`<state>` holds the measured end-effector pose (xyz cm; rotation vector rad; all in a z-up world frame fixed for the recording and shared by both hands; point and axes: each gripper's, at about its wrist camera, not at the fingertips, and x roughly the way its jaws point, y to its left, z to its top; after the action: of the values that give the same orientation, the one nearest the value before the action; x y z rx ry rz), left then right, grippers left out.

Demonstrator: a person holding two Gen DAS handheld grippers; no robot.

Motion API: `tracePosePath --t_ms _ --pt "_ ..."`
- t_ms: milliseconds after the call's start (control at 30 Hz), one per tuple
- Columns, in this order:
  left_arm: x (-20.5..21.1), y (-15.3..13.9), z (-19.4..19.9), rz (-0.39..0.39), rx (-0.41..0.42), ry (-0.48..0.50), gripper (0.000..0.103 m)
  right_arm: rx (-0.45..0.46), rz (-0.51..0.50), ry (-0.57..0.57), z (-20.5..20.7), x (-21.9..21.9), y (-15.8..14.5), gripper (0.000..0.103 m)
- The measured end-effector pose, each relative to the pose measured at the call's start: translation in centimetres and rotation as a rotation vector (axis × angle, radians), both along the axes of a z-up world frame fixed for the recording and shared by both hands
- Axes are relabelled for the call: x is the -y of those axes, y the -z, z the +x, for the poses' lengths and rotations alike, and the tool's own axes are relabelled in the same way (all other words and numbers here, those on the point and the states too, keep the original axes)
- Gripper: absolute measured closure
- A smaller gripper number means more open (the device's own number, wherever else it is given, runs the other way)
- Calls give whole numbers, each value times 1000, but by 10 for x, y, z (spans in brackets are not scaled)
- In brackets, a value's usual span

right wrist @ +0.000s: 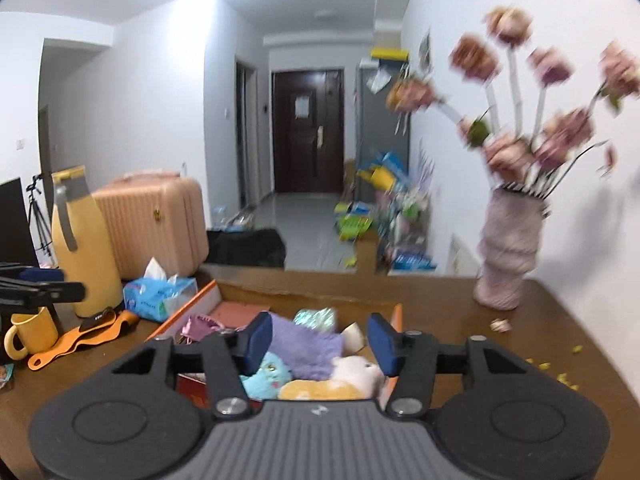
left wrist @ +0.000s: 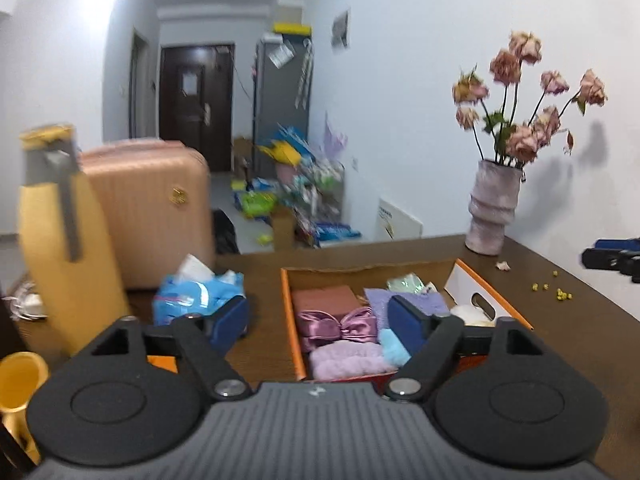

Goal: Organize soft objects
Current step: 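Withdraw both grippers from the box toward the blue tissue packet, then close both grippers together on the blue tissue packet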

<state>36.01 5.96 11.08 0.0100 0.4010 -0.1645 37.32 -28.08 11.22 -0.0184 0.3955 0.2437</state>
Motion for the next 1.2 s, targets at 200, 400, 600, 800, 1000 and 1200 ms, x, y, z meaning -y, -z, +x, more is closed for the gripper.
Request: tracePosePath --t_ms 200,400,600,800,1000,1200 --pt "-3 -14 -52 4 85 -23 14 42 2 14 -41 8 -12 47" --pt "0 -23 -82 6 132 -19 7 83 18 1 -66 6 -19 40" --pt "-4 9 -114 8 148 -84 5 128 26 0 -106 -2 4 38" --pt "-16 55 -166 -71 161 -137 2 129 56 1 -159 -12 56 36" --pt "-22 100 -179 -20 65 -174 2 -6 112 -7 -176 -17 124 36" --pt "-23 107 -153 -49 24 -145 2 -82 98 2 -162 -33 145 36"
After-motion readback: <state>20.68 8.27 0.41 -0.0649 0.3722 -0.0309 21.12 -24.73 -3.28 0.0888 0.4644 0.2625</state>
